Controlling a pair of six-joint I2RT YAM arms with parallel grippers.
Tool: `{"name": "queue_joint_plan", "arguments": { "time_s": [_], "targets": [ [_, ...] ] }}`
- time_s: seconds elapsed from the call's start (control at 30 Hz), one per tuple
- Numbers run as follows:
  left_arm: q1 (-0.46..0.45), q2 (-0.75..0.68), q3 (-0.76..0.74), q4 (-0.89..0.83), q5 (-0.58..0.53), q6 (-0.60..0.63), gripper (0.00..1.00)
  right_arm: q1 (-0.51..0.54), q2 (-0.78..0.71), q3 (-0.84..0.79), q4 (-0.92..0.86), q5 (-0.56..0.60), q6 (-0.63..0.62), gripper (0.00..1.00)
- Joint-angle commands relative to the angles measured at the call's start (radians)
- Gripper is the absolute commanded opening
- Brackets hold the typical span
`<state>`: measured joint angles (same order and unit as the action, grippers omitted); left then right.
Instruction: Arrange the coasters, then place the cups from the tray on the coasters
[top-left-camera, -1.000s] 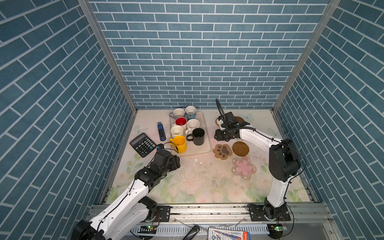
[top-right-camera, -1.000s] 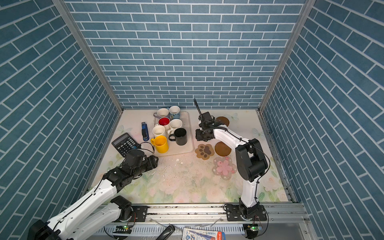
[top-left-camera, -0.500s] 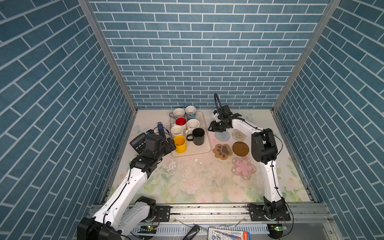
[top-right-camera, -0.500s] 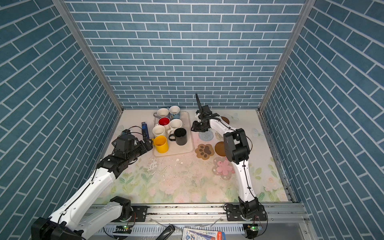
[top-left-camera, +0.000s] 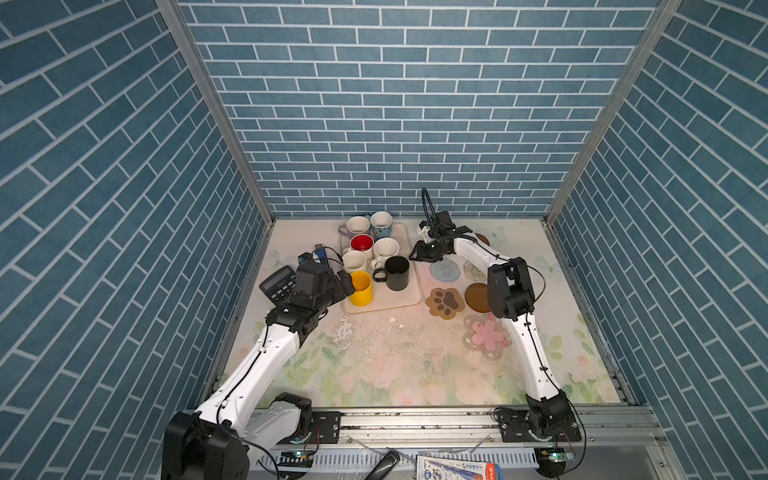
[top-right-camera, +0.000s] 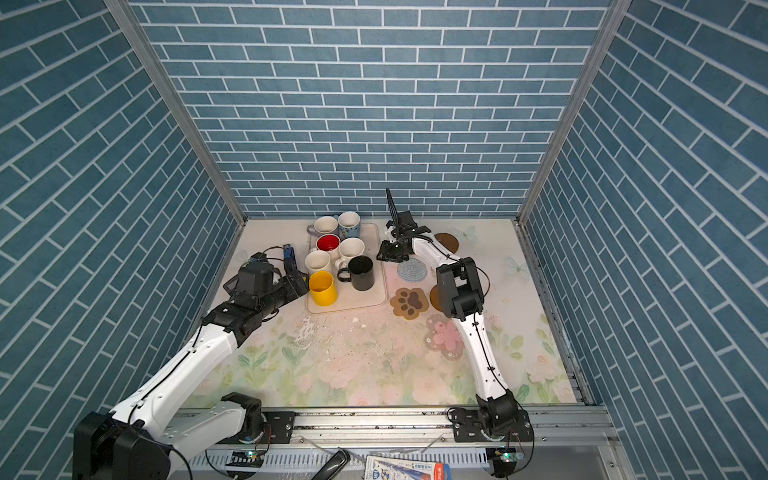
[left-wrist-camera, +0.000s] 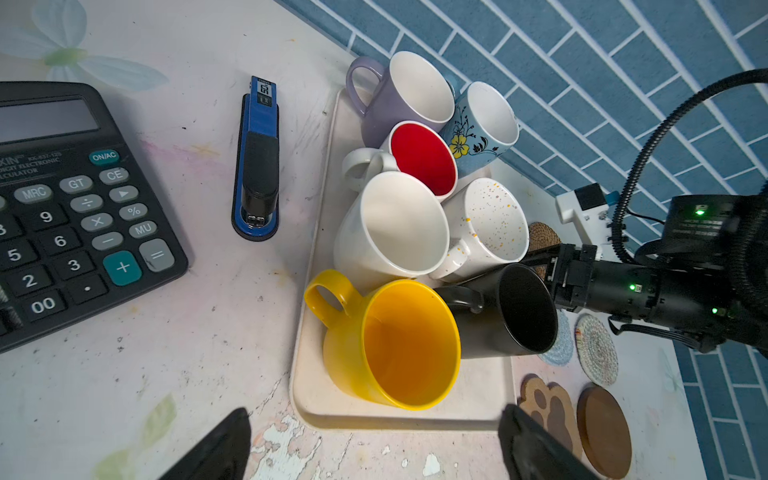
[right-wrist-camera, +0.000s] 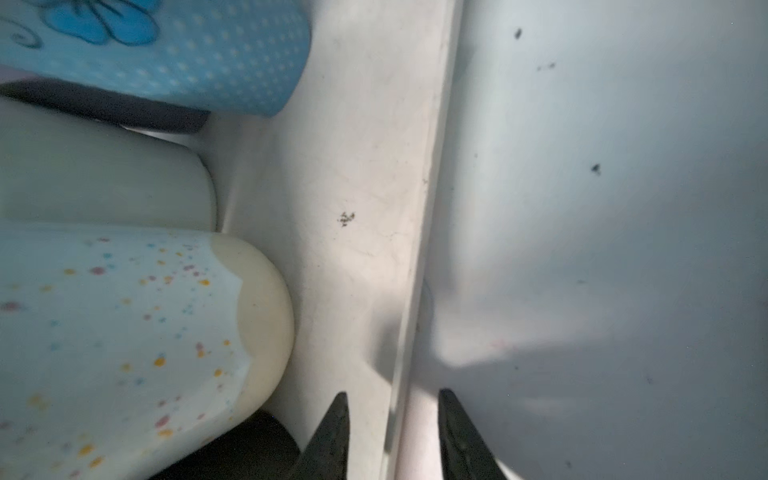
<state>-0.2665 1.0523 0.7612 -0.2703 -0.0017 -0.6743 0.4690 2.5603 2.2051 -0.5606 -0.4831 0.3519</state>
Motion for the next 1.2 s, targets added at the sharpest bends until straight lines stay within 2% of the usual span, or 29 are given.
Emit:
{"name": "queue_joint_plan", "arguments": {
  "time_s": [0.0,0.23,0.53,0.67,1.17],
  "targets": [
    [0.009,-0.005,0.026,0.023,0.015,0.017,0.95,0.002,0.027,0.039,-0.03,-0.003,0.024,0.33],
    [0.009,-0.023,0.007,0.031,0.037,-0.001,0.94,0.008,0.018,0.016,-0.032,0.012,0.038,0.24],
    [0.009,-0.096,-0.011,-0.008,0.061,-0.011,0.94,0.047,-0.057,-0.099,0.019,0.096,0.082,0.18],
    [0.009,-0.12,-0.009,-0.05,0.084,-0.017,0.94,0.05,-0.118,-0.204,0.094,0.133,0.146,0.0],
    [0.009,-0.247,-0.022,-0.191,0.092,-0.018,0.94,0.078,-0.28,-0.462,0.212,0.181,0.197,0.0]
  ]
}}
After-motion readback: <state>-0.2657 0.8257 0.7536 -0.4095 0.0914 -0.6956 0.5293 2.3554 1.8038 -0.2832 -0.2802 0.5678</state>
